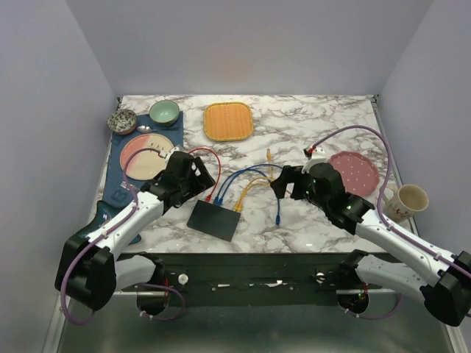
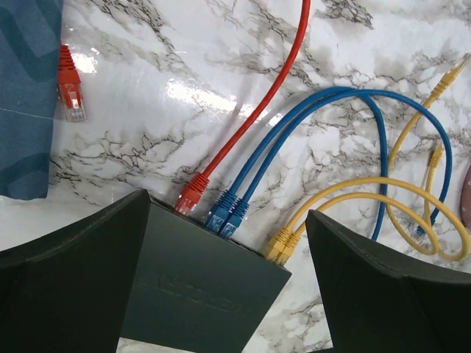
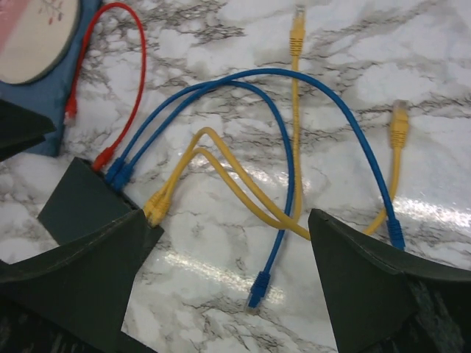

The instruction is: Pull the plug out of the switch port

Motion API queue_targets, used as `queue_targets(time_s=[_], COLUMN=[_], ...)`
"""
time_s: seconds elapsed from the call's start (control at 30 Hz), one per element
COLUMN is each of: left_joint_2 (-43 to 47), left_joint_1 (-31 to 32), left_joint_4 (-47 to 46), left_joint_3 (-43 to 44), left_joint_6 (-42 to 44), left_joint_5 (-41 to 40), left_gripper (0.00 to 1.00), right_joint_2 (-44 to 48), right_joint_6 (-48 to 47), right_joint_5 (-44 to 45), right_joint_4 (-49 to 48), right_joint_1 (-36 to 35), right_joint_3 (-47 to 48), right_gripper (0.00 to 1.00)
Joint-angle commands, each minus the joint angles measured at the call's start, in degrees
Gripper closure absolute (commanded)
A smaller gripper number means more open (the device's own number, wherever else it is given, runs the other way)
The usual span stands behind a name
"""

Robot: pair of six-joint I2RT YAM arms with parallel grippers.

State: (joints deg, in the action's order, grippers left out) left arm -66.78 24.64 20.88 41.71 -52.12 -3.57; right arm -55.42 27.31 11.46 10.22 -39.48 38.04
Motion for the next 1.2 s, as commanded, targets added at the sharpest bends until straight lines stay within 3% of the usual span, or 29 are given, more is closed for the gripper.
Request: queue_targets(time_s=[0.0,0.2,0.5,0.53,0.6,0.63,0.7,0.73,0.83,1.17], left_joint_2=[0.78,1.48,9.3,9.74,10.09,10.44,10.62,10.19,8.79,-1.24], left_joint_1=[4.86,12.96,17.81,17.72,17.81,17.81,17.81,17.72,17.98,17.98], left_joint_4=[4.58,12.77,25.08,26.21,26.92,27.02,27.02,27.19,26.32,19.73], left_joint_3=[0.03,1.18,-0.05,-0.23,-1.02,-1.46,-2.86,-3.3,-4.97,-7.96], left_joint_6=[1.93,-1.05,-5.36,-5.36,-5.19,-4.93,-4.4,-4.31,-4.57,-3.43], left_joint_5=[-2.13,-10.92,-13.84,-13.31,-11.99,-9.98,-7.6,-6.02,-4.25,1.73], left_gripper=[0.01,0.04,0.28,0.41,0.54,0.65,0.74,0.86,0.96,0.99], right_joint_2=[-3.44,-12.25,-25.87,-27.27,-31.48,-32.81,-37.1,-38.35,-42.91,-48.55], right_joint_6=[-2.18,-1.29,-1.47,-0.86,-0.51,0.02,0.37,0.55,0.99,0.64], right_joint_5=[-9.88,-13.13,-18.14,-18.67,-20.33,-20.95,-22.53,-22.97,-23.77,-22.54], right_joint_4=[-6.35,-5.56,-6.09,-6.09,-5.91,-5.82,-5.21,-5.03,-3.8,0.67], right_joint_1=[-1.56,-4.8,-8.15,-8.15,-8.15,-8.15,-8.15,-8.15,-8.15,-8.24], right_joint_3=[2.03,7.3,13.02,13.63,16.18,17.14,20.21,21.19,24.71,27.96], right_gripper=[0.0,0.03,0.22,0.25,0.26,0.27,0.29,0.31,0.36,0.39])
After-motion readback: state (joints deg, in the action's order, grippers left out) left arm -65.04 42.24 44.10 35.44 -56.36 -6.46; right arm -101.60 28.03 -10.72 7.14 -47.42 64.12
